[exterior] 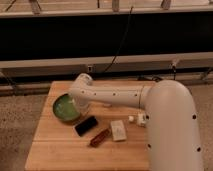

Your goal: Drag the ceramic bowl in a circle

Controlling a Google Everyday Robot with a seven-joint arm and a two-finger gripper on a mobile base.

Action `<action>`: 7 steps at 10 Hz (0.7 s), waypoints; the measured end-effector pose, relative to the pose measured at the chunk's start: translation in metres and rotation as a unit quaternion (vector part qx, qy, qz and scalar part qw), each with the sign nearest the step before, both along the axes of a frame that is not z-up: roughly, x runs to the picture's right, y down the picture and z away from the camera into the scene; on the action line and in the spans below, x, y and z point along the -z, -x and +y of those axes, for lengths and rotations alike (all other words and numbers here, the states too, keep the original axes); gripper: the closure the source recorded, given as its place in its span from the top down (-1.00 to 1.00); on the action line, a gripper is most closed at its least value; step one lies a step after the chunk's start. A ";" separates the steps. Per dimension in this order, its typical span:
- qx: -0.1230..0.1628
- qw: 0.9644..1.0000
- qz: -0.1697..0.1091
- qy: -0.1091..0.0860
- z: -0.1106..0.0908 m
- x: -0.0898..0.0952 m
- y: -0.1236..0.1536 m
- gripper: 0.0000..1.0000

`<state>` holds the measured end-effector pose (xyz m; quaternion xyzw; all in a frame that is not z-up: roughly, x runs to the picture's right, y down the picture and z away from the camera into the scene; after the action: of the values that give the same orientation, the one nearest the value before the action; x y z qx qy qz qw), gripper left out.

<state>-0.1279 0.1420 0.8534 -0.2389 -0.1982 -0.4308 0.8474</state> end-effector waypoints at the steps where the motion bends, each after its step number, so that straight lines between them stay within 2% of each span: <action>1: -0.001 1.000 -0.001 0.001 0.000 -0.001 -0.001 -1.00; 7: -0.007 1.000 -0.014 0.009 -0.005 -0.007 -0.001 -1.00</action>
<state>-0.1270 0.1367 0.8602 -0.2385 -0.2159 -0.4264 0.8454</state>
